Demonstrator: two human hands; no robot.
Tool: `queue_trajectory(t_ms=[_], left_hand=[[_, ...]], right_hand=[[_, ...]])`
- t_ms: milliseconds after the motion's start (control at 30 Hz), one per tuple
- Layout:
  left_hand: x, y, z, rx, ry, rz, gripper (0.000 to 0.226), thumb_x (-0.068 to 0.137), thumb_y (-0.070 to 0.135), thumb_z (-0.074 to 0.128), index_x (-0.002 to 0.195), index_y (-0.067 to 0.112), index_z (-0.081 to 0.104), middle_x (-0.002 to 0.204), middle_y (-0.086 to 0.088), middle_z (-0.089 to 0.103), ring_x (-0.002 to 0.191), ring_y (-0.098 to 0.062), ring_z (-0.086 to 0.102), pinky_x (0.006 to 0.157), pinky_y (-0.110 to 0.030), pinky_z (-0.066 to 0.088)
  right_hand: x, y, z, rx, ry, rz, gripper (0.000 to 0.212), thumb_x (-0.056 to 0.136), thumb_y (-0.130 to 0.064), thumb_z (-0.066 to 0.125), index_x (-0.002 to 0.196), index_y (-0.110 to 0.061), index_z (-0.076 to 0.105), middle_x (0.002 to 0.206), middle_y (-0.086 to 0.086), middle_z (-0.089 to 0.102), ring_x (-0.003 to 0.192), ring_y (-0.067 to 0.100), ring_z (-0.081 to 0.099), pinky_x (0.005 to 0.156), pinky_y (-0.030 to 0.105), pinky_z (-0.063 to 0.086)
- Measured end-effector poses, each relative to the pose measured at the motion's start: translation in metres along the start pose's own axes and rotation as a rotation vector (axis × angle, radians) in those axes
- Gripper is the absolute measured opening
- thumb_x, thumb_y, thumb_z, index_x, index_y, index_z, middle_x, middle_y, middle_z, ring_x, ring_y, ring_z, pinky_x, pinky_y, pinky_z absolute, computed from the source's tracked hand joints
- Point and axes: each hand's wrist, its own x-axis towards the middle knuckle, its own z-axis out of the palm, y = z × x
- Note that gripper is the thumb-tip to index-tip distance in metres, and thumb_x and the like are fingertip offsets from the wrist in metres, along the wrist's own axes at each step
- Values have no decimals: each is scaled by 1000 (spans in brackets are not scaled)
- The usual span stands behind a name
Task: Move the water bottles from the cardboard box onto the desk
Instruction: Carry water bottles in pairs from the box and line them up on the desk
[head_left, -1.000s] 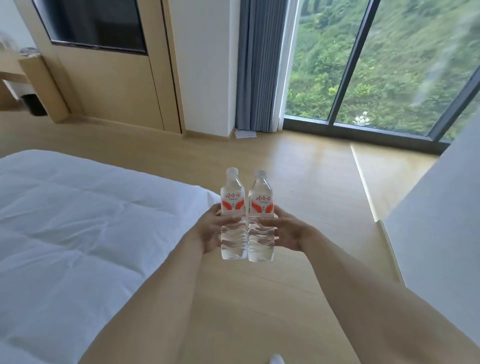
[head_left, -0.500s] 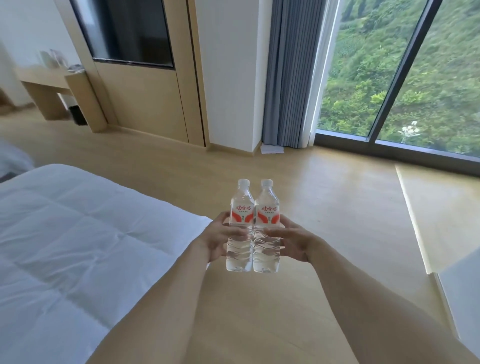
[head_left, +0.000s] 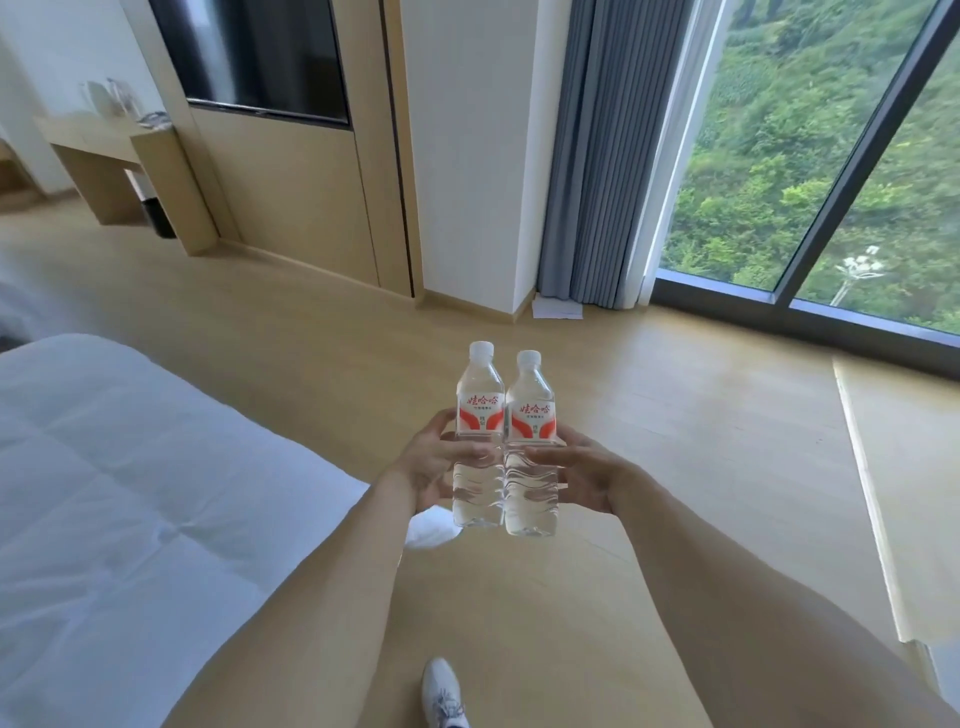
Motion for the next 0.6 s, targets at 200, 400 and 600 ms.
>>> queue_trajectory(t_ms=[200, 400, 600], left_hand=[[122, 34, 12, 19, -105, -26, 56, 80, 4, 79, 127, 26, 57, 125, -13, 68, 108, -34, 70, 73, -57, 56], [251, 95, 26, 57, -203, -68, 57, 80, 4, 79, 126, 26, 55, 125, -13, 68, 108, -33, 71, 71, -52, 58], [350, 146, 15, 100, -220, -68, 56, 80, 6, 80, 126, 26, 56, 125, -13, 68, 107, -31, 71, 73, -54, 58]], right_hand=[[78, -50, -65, 5, 79, -18, 63, 73, -13, 83, 131, -24, 58, 124, 12, 70, 113, 35, 66, 90, 51, 56], [162, -115, -126, 39, 177, -34, 67, 68, -20, 84, 130, -25, 59, 121, 8, 72, 109, 32, 70, 86, 49, 57], [247, -170, -161, 57, 181, -40, 61, 70, -20, 85, 126, -28, 62, 120, 8, 72, 109, 33, 70, 86, 49, 58]])
